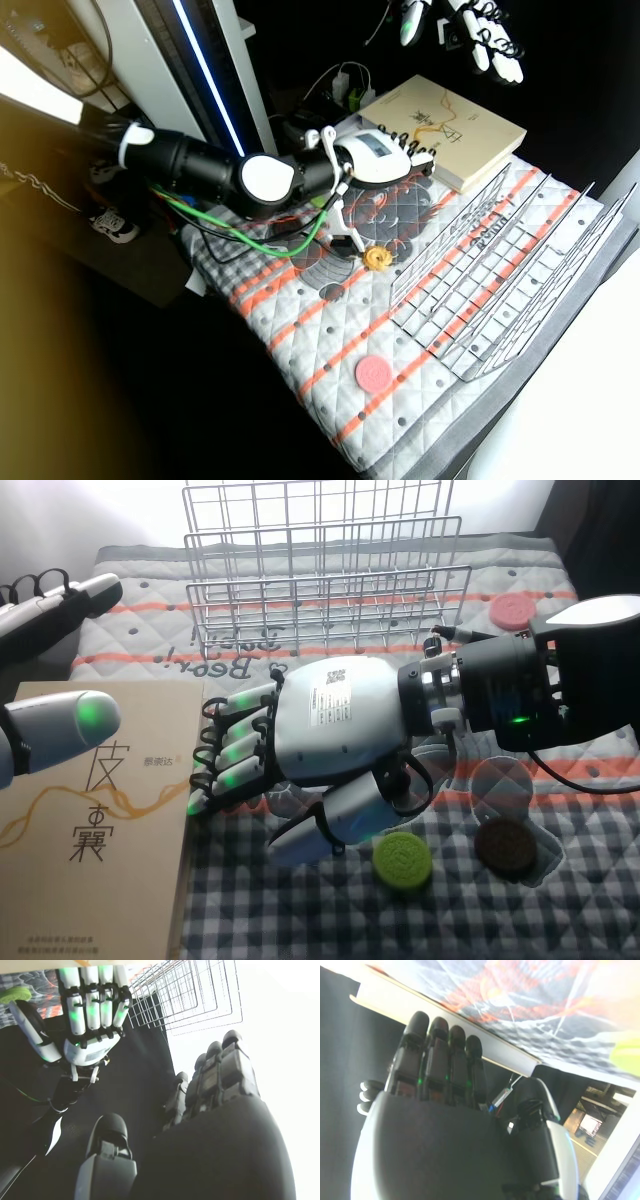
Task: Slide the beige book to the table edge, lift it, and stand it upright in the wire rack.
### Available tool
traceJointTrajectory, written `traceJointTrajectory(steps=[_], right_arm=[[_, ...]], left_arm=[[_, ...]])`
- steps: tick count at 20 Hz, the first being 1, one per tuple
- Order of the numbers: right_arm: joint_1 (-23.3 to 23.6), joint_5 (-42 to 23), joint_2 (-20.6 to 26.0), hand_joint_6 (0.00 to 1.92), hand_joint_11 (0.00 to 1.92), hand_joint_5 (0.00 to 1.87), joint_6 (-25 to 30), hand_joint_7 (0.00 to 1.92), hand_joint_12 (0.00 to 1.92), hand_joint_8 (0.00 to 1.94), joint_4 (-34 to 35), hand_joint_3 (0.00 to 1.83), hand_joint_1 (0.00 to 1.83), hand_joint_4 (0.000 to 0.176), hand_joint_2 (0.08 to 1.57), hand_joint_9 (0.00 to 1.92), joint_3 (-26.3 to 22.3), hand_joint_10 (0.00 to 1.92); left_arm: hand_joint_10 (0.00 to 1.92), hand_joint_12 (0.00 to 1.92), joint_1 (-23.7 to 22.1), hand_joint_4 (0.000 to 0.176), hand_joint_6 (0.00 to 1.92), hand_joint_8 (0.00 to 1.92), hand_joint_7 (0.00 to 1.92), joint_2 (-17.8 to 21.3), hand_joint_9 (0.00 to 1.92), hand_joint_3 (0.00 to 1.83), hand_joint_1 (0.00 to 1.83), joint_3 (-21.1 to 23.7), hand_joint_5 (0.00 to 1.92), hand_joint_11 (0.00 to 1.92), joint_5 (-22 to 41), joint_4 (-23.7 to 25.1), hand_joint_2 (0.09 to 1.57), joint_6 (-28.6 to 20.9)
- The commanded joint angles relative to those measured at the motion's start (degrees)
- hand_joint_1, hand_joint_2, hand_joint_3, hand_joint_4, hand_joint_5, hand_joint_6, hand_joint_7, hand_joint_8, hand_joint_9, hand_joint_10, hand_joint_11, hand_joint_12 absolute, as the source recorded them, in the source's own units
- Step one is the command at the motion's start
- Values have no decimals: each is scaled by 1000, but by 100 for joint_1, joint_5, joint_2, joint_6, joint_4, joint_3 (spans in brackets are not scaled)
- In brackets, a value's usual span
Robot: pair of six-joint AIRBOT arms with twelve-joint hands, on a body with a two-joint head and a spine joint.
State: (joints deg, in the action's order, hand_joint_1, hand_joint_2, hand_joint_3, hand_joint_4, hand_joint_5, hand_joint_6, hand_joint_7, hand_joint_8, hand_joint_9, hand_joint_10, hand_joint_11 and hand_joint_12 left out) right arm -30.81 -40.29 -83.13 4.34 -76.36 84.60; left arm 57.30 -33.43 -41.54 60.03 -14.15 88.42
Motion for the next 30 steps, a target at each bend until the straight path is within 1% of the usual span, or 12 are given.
traceJointTrajectory(steps=[1,3,13,20,21,22,23,24,26,27,29,30], right_arm=[[124,-324,-54,0,41,312,8,334,729,0,415,1,0,0,1345,316,26,0],[140,-321,-97,0,45,296,7,324,732,0,422,0,0,0,1338,314,64,1],[243,-255,-285,3,16,318,-45,337,778,4,422,0,0,0,1327,317,217,4],[258,-189,-403,1,2,311,-70,337,824,1,422,0,0,0,1328,317,317,2],[258,-173,-413,1,0,311,-74,333,787,0,421,0,0,0,1322,312,327,0],[258,-162,-413,1,0,318,-74,334,802,0,421,0,0,0,1332,321,329,2],[258,-152,-413,2,0,321,-74,340,817,2,421,0,0,0,1333,323,330,2],[257,-135,-413,0,0,318,-74,337,801,0,421,0,0,0,1328,317,328,1],[255,-118,-413,1,0,315,-74,333,817,1,421,1,0,0,1332,322,300,1],[255,-103,-412,1,0,305,-73,319,747,1,420,0,0,0,1326,304,256,2],[233,-12,-400,1,0,304,-69,318,724,2,416,3,0,0,1337,303,184,2],[206,17,-324,2,0,308,-45,317,740,1,405,6,0,0,1353,304,159,2]], left_arm=[[0,0,-76,176,0,0,0,-27,0,13,0,-36,0,0,711,-22,1122,-37],[0,0,-76,170,0,0,0,-24,0,15,0,-37,0,0,711,-22,1129,-38],[0,0,-87,166,0,0,0,-36,0,16,0,-45,0,0,728,-20,1145,-43],[0,0,-91,144,0,0,0,-42,0,17,0,-49,2,0,733,-16,1162,-46],[0,0,-93,151,0,0,0,-45,0,14,0,-48,0,0,741,-16,1158,-47],[0,0,-94,139,1,0,0,-47,0,16,0,-46,4,0,747,-15,1164,-50],[0,0,-94,136,2,0,0,-48,0,17,0,-45,4,0,749,-15,1167,-54],[0,0,-94,144,0,0,0,-51,0,14,0,-44,0,0,749,-15,1162,-59],[0,0,-91,136,3,0,0,-51,0,15,0,-37,7,0,756,-17,1167,-74],[0,0,-87,133,3,0,0,-51,0,15,0,-32,7,0,761,-21,1168,-89],[0,0,-77,136,0,0,0,-52,0,12,0,-18,1,0,762,-42,1164,-98],[0,0,-64,145,0,0,0,-49,0,10,0,-9,0,0,772,-47,1161,-100]])
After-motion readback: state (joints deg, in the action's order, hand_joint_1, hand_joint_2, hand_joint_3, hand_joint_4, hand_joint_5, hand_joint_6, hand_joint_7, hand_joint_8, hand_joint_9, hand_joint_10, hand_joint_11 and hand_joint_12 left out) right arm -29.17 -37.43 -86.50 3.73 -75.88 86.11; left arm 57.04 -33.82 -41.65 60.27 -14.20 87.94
